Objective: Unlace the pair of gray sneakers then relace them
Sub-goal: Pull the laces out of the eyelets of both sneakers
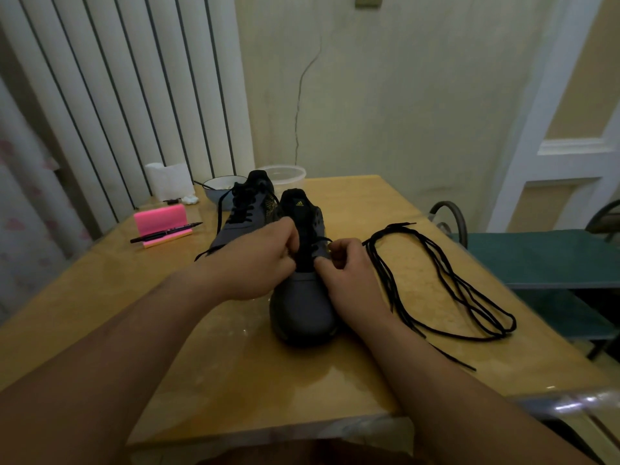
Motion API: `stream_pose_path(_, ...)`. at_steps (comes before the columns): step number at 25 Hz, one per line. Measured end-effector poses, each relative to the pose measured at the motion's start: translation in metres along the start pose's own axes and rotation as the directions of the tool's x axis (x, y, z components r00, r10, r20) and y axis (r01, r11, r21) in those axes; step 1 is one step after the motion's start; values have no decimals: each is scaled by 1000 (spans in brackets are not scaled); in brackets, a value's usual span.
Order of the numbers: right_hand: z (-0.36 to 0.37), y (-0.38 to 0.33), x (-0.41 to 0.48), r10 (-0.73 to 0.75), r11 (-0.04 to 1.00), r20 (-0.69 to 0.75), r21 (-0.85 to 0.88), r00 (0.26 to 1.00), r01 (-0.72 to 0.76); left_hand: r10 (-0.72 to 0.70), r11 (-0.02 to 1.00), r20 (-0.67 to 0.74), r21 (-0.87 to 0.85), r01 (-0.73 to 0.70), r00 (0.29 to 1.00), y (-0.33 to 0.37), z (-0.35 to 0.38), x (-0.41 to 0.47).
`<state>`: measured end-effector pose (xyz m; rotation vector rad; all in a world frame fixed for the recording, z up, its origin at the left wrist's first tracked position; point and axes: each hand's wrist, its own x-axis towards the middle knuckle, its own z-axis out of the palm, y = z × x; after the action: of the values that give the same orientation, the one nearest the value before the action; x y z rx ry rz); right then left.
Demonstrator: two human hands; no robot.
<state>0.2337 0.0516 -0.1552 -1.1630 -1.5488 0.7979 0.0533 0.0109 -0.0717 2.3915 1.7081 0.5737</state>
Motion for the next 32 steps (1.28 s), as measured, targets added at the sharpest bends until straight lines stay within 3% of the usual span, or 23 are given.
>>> stream_pose_path(4, 1, 1, 1, 22, 999, 9, 36, 1000, -23, 136, 990, -197, 69, -124, 971, -29, 14, -13)
stream_pose_path(8, 0, 1, 0, 28, 999, 9, 30, 1000, -28, 227, 973, -297, 102, -206, 927, -35, 17, -12)
stream_pose_path(14, 0, 0, 0, 20, 1000, 14, 23, 1000, -20, 49, 961, -344, -239, -138, 938, -11, 17, -20)
stream_pose_path(16, 1, 0, 0, 18, 1000, 20, 24, 1000, -18, -20, 952, -296, -298, -73, 955, -5, 13, -22)
stream_pose_path(19, 2, 0, 0, 19, 1000, 34, 22, 999, -20, -84, 994, -140, -86, 72, 987, -8, 2, -17)
stream_pose_path(21, 1, 0, -1, 26, 999, 30, 24, 999, -26, -62, 992, -213, 97, 85, 975, -12, 4, -15)
stream_pose_path(22, 0, 0, -1, 28, 999, 29, 29, 999, -29, -56, 989, -301, 111, 93, 952, -13, 8, -13)
stream_pose_path(24, -1, -2, -2, 33, 999, 37, 38, 999, -35, -183, 983, -419, -103, 153, 889, -15, 17, -11)
stream_pose_path(27, -2, -3, -1, 35, 998, 29, 42, 999, -36, -405, 779, -303, -609, 151, 863, -5, 29, -7)
stream_pose_path(32, -1, -3, -1, 33, 999, 38, 34, 999, -34, -528, 511, -283, -859, 33, 801, 5, 29, -17)
